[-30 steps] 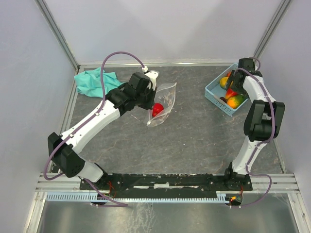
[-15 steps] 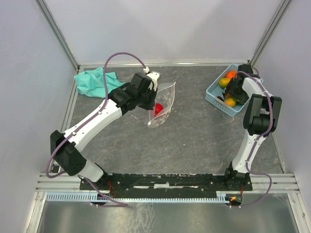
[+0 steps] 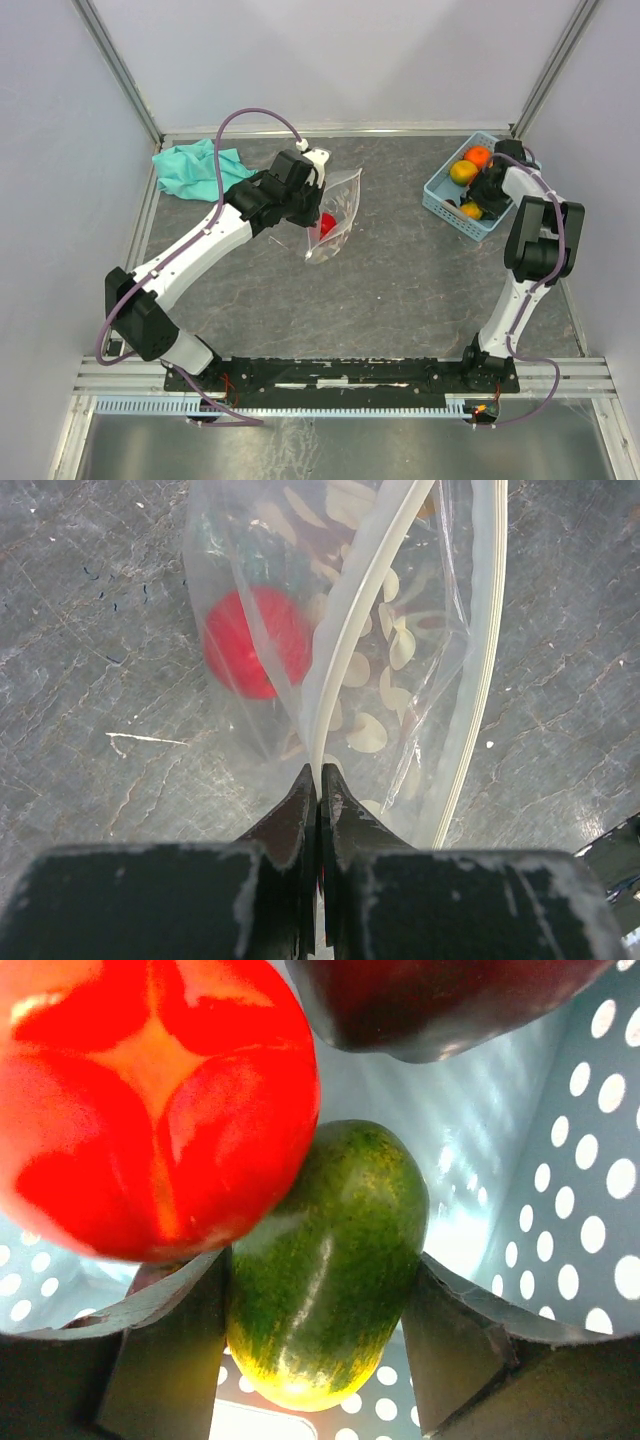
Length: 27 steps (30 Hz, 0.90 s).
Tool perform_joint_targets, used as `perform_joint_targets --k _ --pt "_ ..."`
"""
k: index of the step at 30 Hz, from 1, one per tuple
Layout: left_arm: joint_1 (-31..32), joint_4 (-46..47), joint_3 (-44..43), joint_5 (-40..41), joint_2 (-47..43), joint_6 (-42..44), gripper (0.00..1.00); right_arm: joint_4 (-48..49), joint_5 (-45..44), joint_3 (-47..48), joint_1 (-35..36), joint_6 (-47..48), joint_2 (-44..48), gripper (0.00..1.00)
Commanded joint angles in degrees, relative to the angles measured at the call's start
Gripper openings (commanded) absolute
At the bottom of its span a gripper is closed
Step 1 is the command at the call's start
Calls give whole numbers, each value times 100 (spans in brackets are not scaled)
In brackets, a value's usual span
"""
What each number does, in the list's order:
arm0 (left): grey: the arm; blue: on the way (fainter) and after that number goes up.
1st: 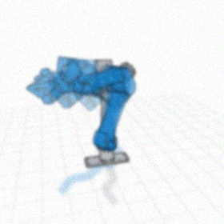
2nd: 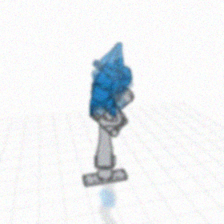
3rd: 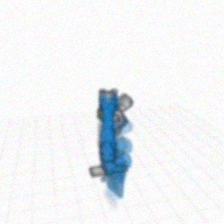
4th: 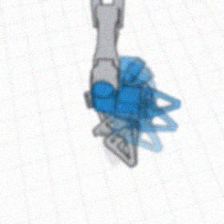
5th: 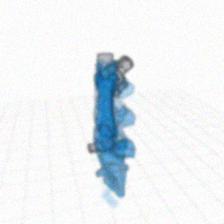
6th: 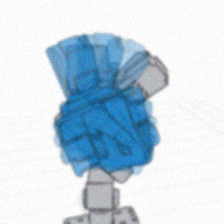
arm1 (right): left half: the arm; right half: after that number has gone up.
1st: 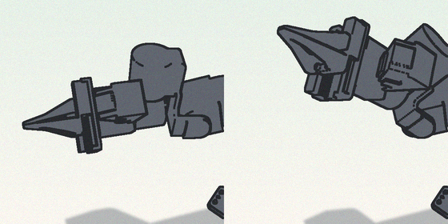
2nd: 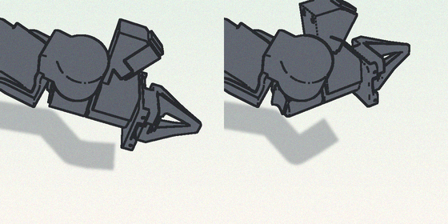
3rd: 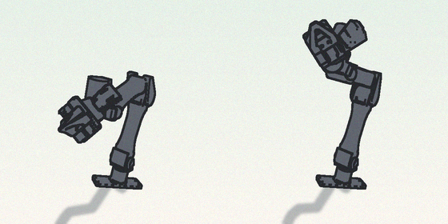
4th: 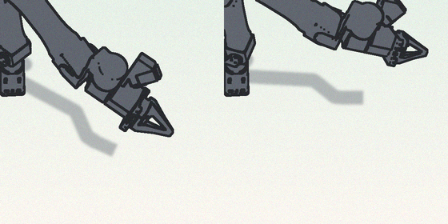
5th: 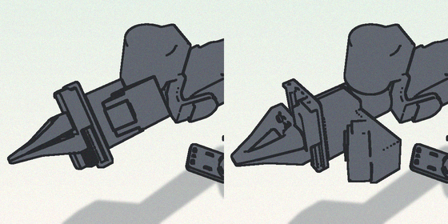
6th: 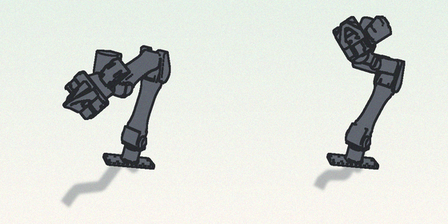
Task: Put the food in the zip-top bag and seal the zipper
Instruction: Pick up the fake fruit from the bin.
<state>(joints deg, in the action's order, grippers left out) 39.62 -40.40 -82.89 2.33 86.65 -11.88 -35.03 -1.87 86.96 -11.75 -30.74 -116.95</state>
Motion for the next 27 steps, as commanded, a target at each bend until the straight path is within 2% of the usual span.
perform_joint_targets --k 1,12,18,27 --pt "2 142 -182 -151 -71 -60 3 122 82 -127 -18 21 622 53" --pt "2 154 -192 -214 -112 -95 3 5 -174 -391 -17 178 1435 42" --pt "2 216 -201 -314 -110 -137 3 369 -317 -676 -13 300 1728 39" --pt "2 255 -243 -416 -97 -237 3 1090 259 -1229 88 315 2637 39"
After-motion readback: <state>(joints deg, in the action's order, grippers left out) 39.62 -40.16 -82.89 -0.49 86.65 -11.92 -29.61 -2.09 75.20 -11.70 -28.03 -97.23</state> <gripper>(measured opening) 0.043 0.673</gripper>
